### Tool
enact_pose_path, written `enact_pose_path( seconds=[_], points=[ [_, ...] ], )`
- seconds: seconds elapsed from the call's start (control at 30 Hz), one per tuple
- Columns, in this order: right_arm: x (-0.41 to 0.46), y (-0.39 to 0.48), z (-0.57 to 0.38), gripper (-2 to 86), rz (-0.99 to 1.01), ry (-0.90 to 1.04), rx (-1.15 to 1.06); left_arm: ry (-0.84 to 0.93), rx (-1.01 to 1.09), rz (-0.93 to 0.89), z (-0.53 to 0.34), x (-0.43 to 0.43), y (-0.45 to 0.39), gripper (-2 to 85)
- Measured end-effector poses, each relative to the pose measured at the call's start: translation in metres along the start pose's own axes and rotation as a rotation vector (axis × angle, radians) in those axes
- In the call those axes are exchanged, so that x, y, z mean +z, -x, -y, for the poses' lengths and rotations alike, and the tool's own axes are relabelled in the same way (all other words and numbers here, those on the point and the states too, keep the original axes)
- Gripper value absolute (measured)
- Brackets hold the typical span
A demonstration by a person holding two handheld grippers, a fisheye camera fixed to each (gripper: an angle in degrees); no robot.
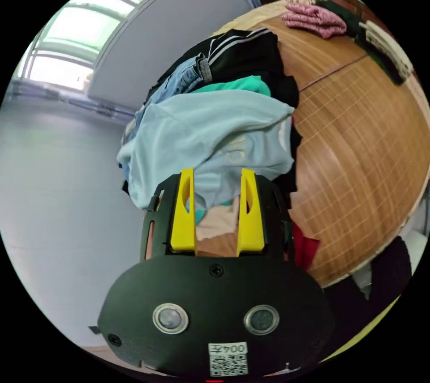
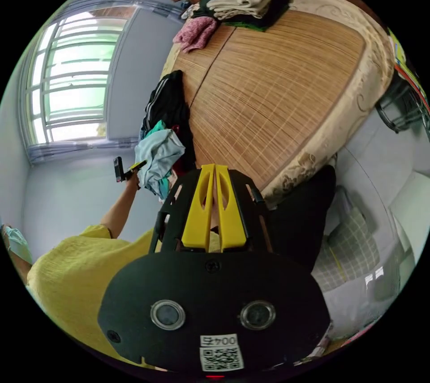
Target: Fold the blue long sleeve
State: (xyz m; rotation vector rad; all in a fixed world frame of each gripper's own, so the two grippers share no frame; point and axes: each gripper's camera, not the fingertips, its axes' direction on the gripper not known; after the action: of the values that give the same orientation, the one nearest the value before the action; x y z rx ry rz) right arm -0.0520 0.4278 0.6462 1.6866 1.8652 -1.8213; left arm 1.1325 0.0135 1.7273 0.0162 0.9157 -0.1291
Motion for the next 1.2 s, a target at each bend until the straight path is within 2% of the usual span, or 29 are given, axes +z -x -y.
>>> enact_pose_path(
  seconds=[0.2, 0.3, 0.47, 0.57, 0.73, 0.97, 1.13, 1.2],
  points=[
    [0.026, 0.006, -0.063, -0.8, -0.046, -0.071, 0.066, 0.099, 0.213, 0.176, 0.053, 0.072, 0.002, 13.0],
    [0.041, 0.01, -0.082, -0.7, -0.081, -0.058, 0.049, 0.116, 0.246, 0.173, 0.065, 0.1, 0.016, 12.1],
    [0.07, 0.008, -0.099, -0.5, -0.089, -0.042, 0.018, 0.114, 0.282, 0.108, 0.062, 0.124, 0.057, 5.1],
    [0.086, 0.015, -0.103, 0.2, -0.087, -0.037, -0.074, 0.032, 0.157, -0.099, 0.046, 0.111, 0.119, 3.4],
    [0.112, 0.033, -0.109, 7.3, 0.025, -0.112, -0.309, -0.276, -0.098, -0.616, -0.045, 0.064, 0.271, 2.8],
    [0.173, 0.059, -0.121, 11.4, 0.249, -0.053, -0.567, -0.597, -0.184, -0.813, -0.213, -0.001, 0.391, 2.9],
    [0.206, 0.084, -0.146, 13.7, 0.296, 0.013, -0.72, -0.8, -0.421, -0.912, -0.324, -0.043, 0.464, 2.9],
    [0.214, 0.095, -0.158, 15.2, 0.3, 0.026, -0.787, -0.88, -0.453, -0.947, -0.352, -0.058, 0.48, 2.9]
  ],
)
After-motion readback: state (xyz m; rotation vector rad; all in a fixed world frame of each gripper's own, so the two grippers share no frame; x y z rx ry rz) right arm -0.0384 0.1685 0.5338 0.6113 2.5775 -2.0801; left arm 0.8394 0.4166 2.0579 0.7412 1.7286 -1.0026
